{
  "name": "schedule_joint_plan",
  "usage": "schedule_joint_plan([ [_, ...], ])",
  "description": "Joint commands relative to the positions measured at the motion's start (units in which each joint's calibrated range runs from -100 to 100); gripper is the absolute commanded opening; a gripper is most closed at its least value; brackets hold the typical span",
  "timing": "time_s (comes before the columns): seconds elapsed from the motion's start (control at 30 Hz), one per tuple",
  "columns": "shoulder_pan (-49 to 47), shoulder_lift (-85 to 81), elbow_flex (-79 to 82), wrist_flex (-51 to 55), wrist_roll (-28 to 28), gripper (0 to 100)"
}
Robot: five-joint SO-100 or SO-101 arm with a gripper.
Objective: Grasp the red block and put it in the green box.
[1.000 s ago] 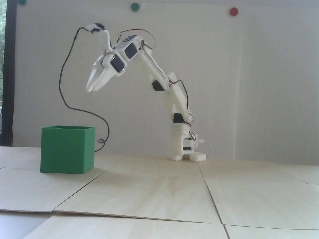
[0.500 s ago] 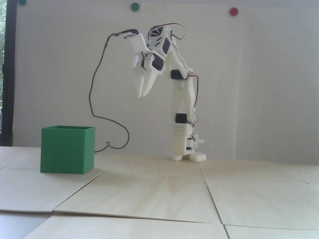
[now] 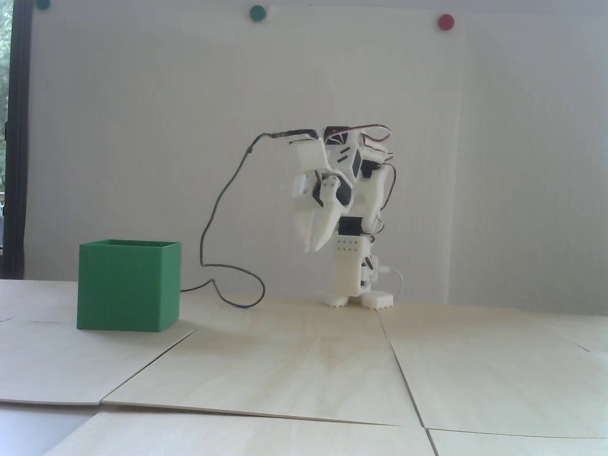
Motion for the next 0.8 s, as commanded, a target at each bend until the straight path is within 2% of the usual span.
schedule_joint_plan([
  [0.0,-1.2,-14.0,22.6,-5.9,3.2,2],
  [0.37,-1.4,-33.3,41.8,-5.0,4.2,2],
  [0.77,-5.3,-40.4,42.4,12.5,3.8,2],
])
